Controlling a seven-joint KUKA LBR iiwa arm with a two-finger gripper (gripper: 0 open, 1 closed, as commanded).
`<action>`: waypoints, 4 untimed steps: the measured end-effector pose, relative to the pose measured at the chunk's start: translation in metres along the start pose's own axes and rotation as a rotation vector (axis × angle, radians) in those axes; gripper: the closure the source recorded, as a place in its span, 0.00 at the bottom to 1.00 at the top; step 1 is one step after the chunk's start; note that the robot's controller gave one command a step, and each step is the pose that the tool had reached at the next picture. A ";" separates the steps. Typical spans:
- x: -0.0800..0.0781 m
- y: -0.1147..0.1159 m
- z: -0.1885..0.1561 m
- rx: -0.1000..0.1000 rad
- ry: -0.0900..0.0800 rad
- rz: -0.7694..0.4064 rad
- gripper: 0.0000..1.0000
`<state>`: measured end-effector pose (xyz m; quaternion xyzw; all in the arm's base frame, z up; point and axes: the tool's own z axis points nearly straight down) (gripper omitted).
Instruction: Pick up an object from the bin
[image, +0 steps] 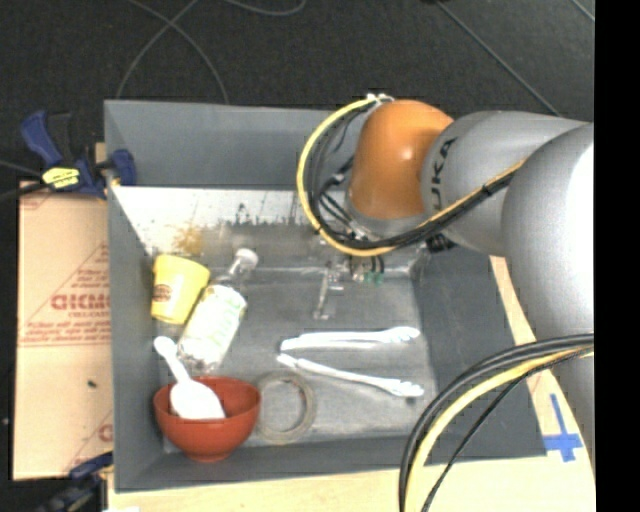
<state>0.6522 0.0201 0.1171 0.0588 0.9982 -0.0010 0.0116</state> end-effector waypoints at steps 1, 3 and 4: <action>0.043 -0.015 0.003 0.001 0.005 0.036 0.00; 0.057 -0.005 0.045 0.001 0.002 0.020 0.00; 0.095 -0.012 0.044 0.001 -0.006 -0.536 1.00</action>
Offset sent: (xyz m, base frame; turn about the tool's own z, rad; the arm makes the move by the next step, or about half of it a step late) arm -0.0429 0.0069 -0.0471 -0.1346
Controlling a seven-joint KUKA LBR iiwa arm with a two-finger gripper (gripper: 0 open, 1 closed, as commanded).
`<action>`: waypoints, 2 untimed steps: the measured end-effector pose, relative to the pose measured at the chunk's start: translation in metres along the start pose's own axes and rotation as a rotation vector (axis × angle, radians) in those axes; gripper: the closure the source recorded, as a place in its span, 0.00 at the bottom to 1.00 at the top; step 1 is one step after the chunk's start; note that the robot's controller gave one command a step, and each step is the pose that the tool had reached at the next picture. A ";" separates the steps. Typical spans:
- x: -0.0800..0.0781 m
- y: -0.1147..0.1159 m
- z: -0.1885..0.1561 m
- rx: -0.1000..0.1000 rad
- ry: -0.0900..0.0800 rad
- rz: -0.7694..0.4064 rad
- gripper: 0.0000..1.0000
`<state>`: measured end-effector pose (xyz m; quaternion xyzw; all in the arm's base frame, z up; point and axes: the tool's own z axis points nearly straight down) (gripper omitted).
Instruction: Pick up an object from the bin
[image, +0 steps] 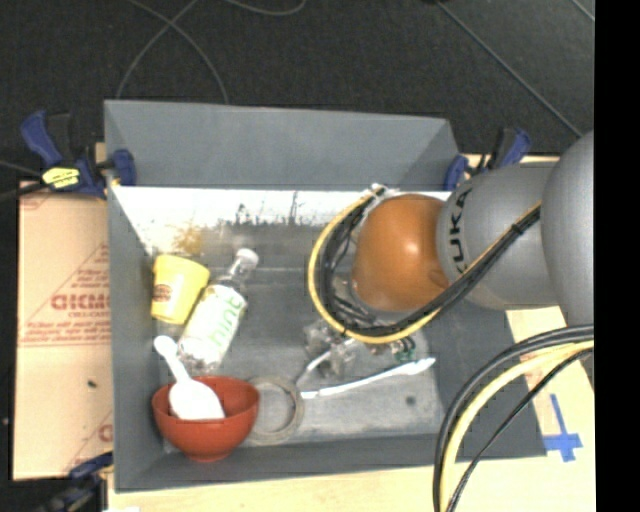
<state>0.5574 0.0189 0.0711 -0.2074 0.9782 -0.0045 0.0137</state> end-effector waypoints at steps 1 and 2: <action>0.000 0.000 0.000 0.000 0.000 0.002 1.00; -0.010 -0.010 -0.107 0.002 -0.004 0.007 1.00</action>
Offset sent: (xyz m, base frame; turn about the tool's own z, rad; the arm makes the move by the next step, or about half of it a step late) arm 0.0091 -0.0038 0.1055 0.0021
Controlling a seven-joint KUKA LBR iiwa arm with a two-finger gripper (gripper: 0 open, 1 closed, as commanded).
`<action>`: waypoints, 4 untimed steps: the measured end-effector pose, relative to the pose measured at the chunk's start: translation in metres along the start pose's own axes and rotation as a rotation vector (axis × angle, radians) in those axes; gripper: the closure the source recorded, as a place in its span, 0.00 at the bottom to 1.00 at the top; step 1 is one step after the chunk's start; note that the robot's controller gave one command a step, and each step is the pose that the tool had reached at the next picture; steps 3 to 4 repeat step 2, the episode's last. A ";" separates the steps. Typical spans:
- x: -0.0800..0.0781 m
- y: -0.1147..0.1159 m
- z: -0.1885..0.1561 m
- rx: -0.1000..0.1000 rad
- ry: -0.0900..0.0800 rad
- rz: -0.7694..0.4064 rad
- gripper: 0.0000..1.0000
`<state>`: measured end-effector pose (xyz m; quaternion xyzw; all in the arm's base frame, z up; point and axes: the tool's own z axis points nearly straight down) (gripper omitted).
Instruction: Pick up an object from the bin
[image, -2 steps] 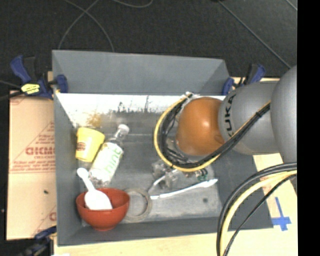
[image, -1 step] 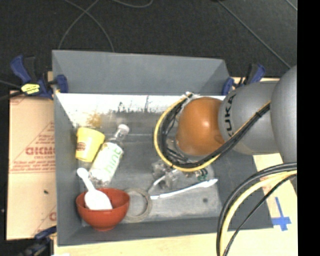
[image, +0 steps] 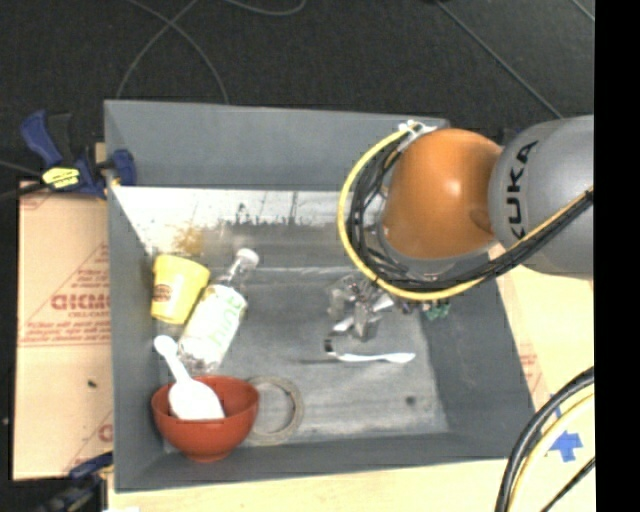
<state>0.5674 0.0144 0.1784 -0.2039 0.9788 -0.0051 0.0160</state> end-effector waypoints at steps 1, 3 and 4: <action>0.008 0.005 0.097 -0.008 0.014 0.021 1.00; 0.000 0.003 -0.014 0.001 -0.006 0.007 1.00; 0.000 0.003 -0.014 0.001 -0.006 0.007 1.00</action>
Offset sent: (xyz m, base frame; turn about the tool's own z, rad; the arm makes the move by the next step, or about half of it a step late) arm 0.0002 0.0035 0.0579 -0.0036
